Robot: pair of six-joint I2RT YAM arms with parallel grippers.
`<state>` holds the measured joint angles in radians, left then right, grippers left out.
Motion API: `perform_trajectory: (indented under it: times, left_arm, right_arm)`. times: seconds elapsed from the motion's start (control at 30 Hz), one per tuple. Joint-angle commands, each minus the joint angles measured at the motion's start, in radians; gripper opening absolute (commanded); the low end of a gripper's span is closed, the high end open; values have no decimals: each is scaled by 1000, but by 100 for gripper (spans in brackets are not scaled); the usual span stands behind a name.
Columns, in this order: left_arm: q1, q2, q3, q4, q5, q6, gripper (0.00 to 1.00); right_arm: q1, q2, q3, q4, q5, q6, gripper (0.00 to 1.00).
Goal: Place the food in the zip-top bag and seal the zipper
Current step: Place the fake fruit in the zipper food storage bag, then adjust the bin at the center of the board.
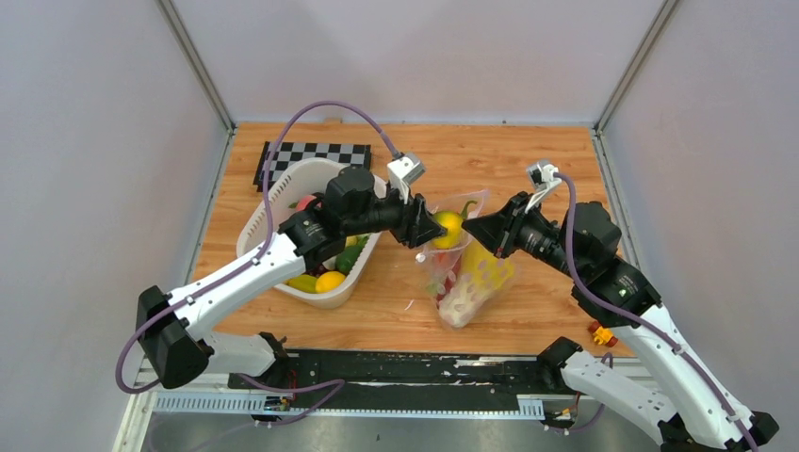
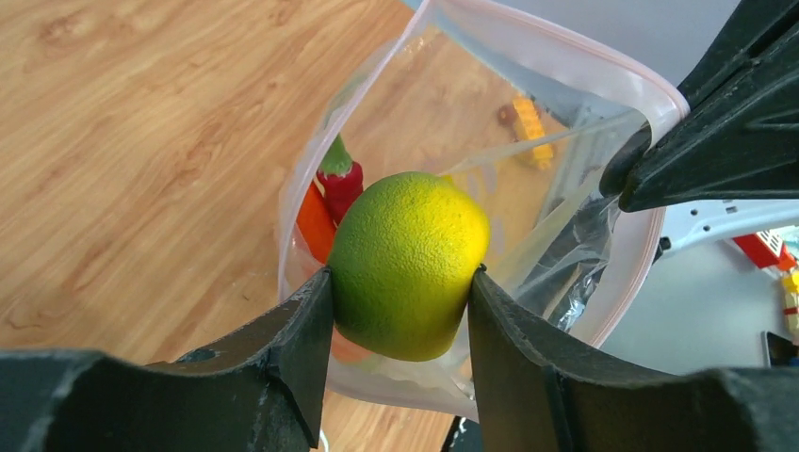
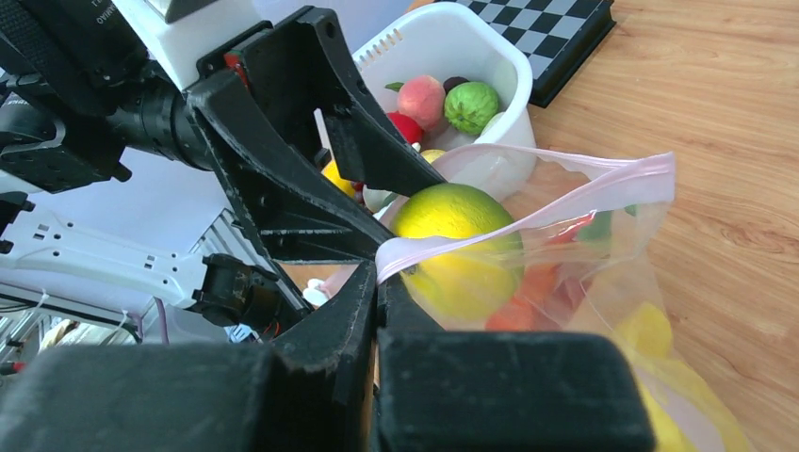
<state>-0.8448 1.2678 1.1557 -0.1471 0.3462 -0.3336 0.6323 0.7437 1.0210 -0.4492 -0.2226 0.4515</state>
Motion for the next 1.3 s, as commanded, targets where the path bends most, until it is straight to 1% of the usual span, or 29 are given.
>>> perform_trajectory:
  times: [0.0, 0.03, 0.07, 0.13, 0.17, 0.2, 0.23, 0.3, 0.37, 0.47, 0.57, 0.63, 0.67, 0.8, 0.87, 0.93, 1.03, 1.1, 1.13, 1.23, 1.27]
  left_arm:
    - [-16, -6, 53, -4, 42, 34, 61]
    - [-17, -8, 54, -20, 35, 44, 69]
    - [-16, -14, 56, -39, 18, 49, 74]
    - [-17, -35, 53, -44, 0, 65, 81]
    - [-17, -47, 50, -40, -6, 70, 85]
    - [-17, -60, 51, -37, -11, 73, 92]
    - [-17, -74, 52, -36, -14, 77, 95]
    - [-16, -101, 64, -49, -33, 94, 97]
    - [-16, -126, 69, -85, -101, 106, 99]
    - [-16, -175, 52, -164, -248, 144, 100]
    - [-9, -212, 15, -291, -489, 133, 100]
    - [27, -220, -23, -382, -568, 110, 100]
    - [50, -222, -42, -422, -572, 94, 100]
    - [134, -215, -147, -512, -472, 55, 100]
    - [149, -203, -200, -533, -483, 45, 100]
    - [175, -196, -237, -529, -445, 49, 100]
    - [219, -171, -260, -505, -283, 55, 100]
    - [221, -145, -264, -458, -162, 41, 100]
    - [222, -135, -276, -407, -83, 23, 100]
    - [213, -81, -326, -170, 179, -94, 98]
    - [197, -55, -328, -109, 220, -131, 97]
  right_arm:
    - [4, 0, 21, 96, -32, 9, 0]
    - [3, -2, 20, 95, -30, 8, 0]
    - [4, -4, 19, 94, -27, 7, 0]
    - [4, -8, 17, 85, -16, 7, 0]
    - [4, -10, 15, 83, -12, 5, 0]
    - [3, -10, 14, 81, -9, 6, 0]
    - [3, -10, 12, 82, -8, 5, 0]
    - [3, -8, 11, 82, -8, 6, 0]
    - [3, -6, 12, 83, -9, 6, 0]
    - [3, -8, 16, 71, -8, 3, 0]
    - [4, -17, 16, 59, -1, -1, 0]
    - [3, -23, 15, 50, 8, -4, 0]
    - [4, -25, 12, 49, 13, -4, 0]
    - [4, -27, 3, 46, 18, -1, 0]
    - [3, -22, 2, 45, 15, -1, 0]
    - [3, -18, 7, 42, 13, -1, 0]
    - [3, -14, 15, 32, 19, -5, 0]
    - [3, -11, 18, 25, 23, -8, 0]
    - [3, -11, 18, 24, 25, -7, 0]
    - [3, -4, 12, 30, 31, -3, 0]
    - [3, 0, 13, 32, 29, 1, 0]
